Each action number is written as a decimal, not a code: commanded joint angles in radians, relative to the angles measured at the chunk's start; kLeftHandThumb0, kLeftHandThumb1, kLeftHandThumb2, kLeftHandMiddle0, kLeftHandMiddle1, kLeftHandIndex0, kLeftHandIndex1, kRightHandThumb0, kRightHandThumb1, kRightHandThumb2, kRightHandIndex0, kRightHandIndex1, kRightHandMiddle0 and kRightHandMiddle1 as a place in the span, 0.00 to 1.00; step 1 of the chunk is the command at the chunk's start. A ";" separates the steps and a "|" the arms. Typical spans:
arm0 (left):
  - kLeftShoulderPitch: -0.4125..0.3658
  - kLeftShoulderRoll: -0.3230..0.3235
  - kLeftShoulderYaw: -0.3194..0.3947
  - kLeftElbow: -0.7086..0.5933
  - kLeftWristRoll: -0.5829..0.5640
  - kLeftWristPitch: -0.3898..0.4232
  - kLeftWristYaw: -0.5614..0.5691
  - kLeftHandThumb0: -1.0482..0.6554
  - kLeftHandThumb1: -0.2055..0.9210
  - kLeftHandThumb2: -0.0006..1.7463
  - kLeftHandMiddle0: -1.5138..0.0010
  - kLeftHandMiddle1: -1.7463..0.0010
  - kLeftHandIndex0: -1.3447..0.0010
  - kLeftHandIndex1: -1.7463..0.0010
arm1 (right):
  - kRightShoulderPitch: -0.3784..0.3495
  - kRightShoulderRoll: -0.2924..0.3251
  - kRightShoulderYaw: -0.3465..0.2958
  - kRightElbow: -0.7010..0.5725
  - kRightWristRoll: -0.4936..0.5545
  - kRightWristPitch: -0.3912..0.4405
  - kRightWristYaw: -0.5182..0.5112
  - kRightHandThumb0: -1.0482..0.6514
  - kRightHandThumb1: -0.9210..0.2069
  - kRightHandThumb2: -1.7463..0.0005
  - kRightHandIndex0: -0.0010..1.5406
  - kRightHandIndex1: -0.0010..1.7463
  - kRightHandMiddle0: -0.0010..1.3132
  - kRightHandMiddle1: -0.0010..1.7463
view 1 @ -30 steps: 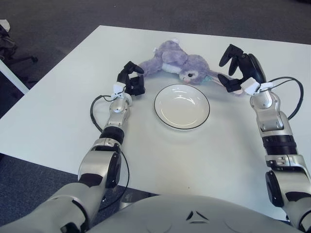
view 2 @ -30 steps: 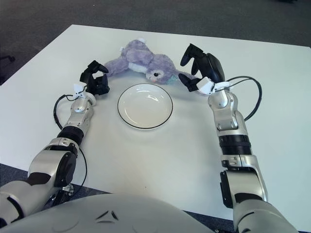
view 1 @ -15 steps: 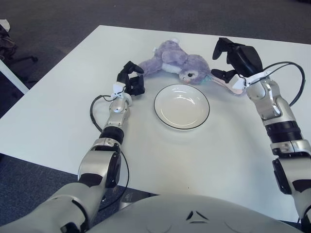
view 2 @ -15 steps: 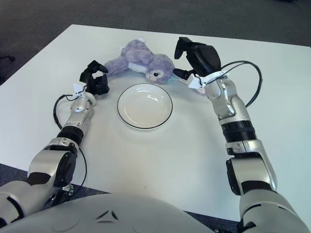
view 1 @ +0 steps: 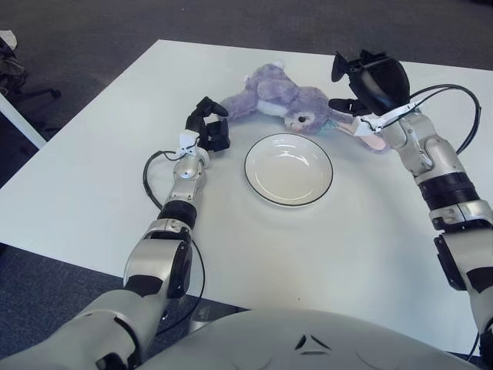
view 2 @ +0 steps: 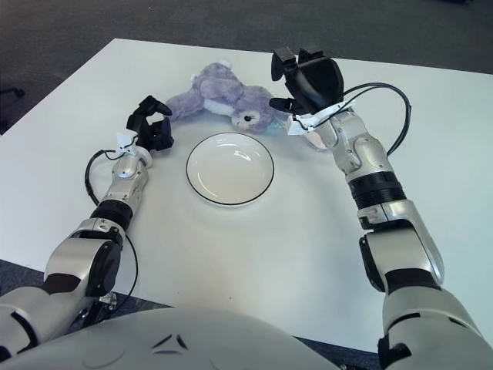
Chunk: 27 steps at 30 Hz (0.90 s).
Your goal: Put the doll into the plate.
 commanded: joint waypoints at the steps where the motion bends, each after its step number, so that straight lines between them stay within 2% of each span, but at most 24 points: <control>1: 0.129 -0.022 -0.013 0.082 0.021 -0.011 0.001 0.35 0.55 0.69 0.15 0.00 0.60 0.00 | -0.049 -0.007 0.040 0.051 -0.045 0.021 -0.035 0.72 0.18 0.53 0.22 1.00 0.05 0.92; 2: 0.129 -0.022 -0.013 0.082 0.021 -0.011 0.000 0.35 0.55 0.69 0.15 0.00 0.60 0.00 | -0.055 -0.005 0.047 0.062 -0.049 0.024 -0.040 0.55 0.23 0.52 0.17 0.98 0.03 0.88; 3: 0.129 -0.023 -0.013 0.083 0.020 -0.010 -0.002 0.35 0.55 0.69 0.15 0.00 0.60 0.00 | -0.061 -0.004 0.054 0.071 -0.054 0.027 -0.042 0.43 0.27 0.50 0.14 0.98 0.02 0.86; 4: 0.128 -0.023 -0.012 0.083 0.019 -0.010 -0.003 0.35 0.55 0.69 0.15 0.00 0.60 0.00 | -0.066 -0.004 0.059 0.079 -0.056 0.028 -0.045 0.35 0.29 0.49 0.12 0.96 0.01 0.83; 5: 0.127 -0.023 -0.012 0.084 0.018 -0.009 -0.005 0.35 0.55 0.69 0.15 0.00 0.60 0.00 | -0.075 -0.005 0.070 0.087 -0.064 0.030 -0.039 0.33 0.30 0.49 0.11 0.96 0.01 0.83; 6: 0.127 -0.024 -0.011 0.084 0.016 -0.007 -0.007 0.35 0.55 0.69 0.15 0.00 0.60 0.00 | -0.082 -0.005 0.078 0.093 -0.070 0.032 -0.035 0.28 0.31 0.49 0.09 0.91 0.01 0.80; 9: 0.126 -0.024 -0.009 0.086 0.014 -0.005 -0.009 0.35 0.55 0.68 0.16 0.00 0.60 0.00 | -0.102 -0.002 0.100 0.113 -0.076 0.038 -0.020 0.22 0.31 0.50 0.05 0.80 0.00 0.74; 11: 0.125 -0.025 -0.009 0.087 0.013 -0.005 -0.010 0.35 0.55 0.68 0.16 0.00 0.60 0.00 | -0.109 0.000 0.109 0.123 -0.073 0.041 -0.013 0.20 0.31 0.51 0.04 0.76 0.00 0.71; 14: 0.124 -0.024 -0.008 0.088 0.012 -0.006 -0.011 0.35 0.56 0.68 0.16 0.00 0.61 0.00 | -0.118 0.004 0.123 0.133 -0.065 0.048 0.009 0.18 0.30 0.53 0.01 0.65 0.00 0.64; 17: 0.125 -0.024 -0.009 0.088 0.013 -0.009 -0.012 0.35 0.56 0.68 0.16 0.00 0.61 0.00 | -0.122 0.006 0.131 0.135 -0.055 0.051 0.039 0.17 0.29 0.54 0.00 0.59 0.00 0.61; 21: 0.125 -0.023 -0.011 0.087 0.016 -0.010 -0.009 0.35 0.56 0.68 0.16 0.00 0.61 0.00 | -0.129 0.011 0.140 0.131 -0.030 0.057 0.125 0.16 0.24 0.57 0.00 0.45 0.00 0.53; 23: 0.125 -0.023 -0.011 0.087 0.017 -0.011 -0.009 0.35 0.55 0.68 0.16 0.00 0.60 0.00 | -0.134 0.015 0.142 0.132 -0.019 0.060 0.161 0.15 0.22 0.59 0.00 0.42 0.00 0.51; 27: 0.128 -0.023 -0.014 0.086 0.021 -0.013 -0.006 0.35 0.55 0.68 0.16 0.00 0.60 0.00 | -0.148 0.024 0.152 0.132 0.006 0.069 0.274 0.12 0.14 0.65 0.00 0.23 0.00 0.40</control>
